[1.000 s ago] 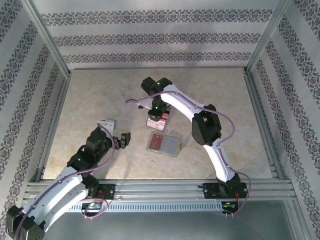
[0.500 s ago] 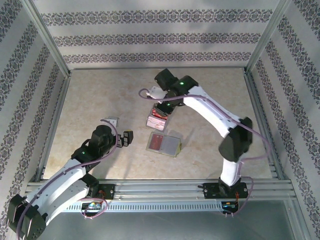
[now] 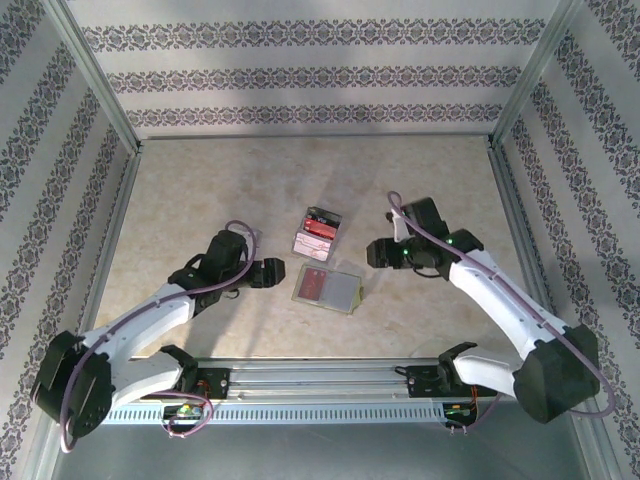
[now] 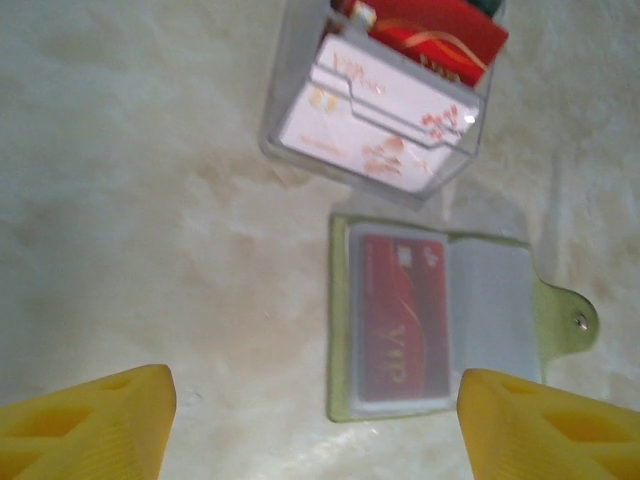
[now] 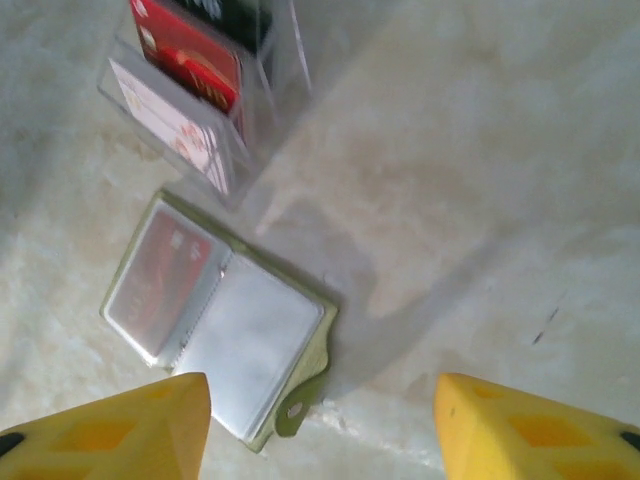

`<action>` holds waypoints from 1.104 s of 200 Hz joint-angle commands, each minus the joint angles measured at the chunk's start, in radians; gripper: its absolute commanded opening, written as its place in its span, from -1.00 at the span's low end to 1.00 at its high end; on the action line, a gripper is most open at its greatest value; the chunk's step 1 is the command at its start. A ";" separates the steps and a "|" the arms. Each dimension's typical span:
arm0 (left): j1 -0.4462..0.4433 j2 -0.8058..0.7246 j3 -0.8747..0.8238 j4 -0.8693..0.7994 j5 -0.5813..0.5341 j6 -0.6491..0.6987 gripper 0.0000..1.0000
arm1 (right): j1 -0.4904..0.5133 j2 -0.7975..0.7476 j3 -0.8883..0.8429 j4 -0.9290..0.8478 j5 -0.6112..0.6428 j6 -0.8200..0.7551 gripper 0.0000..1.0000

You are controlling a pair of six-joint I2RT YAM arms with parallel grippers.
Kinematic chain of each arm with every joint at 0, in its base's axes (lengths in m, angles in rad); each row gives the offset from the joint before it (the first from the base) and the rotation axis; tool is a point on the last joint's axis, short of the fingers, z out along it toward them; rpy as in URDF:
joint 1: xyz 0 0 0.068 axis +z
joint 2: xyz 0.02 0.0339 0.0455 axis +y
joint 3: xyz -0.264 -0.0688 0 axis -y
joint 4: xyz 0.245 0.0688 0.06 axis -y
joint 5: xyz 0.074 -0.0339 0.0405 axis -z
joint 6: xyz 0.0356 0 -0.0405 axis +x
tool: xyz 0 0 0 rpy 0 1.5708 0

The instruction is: Take the credit cards out of the card holder

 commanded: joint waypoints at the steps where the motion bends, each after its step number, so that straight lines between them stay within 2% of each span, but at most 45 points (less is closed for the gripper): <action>1: 0.006 0.059 0.036 0.074 0.163 -0.100 0.48 | -0.009 -0.035 -0.122 0.152 -0.135 0.194 0.31; 39: -0.024 0.173 0.064 0.125 0.220 -0.133 0.44 | 0.011 0.008 -0.224 0.222 -0.181 0.274 0.34; 113: -0.088 0.375 0.158 0.128 0.265 -0.109 0.20 | 0.114 0.179 -0.211 0.317 -0.149 0.310 0.27; 153: -0.095 0.419 0.173 0.109 0.231 -0.098 0.10 | 0.122 0.234 -0.205 0.312 -0.126 0.298 0.19; 221: -0.100 0.478 0.190 0.119 0.273 -0.098 0.01 | 0.124 0.271 -0.199 0.301 -0.102 0.281 0.08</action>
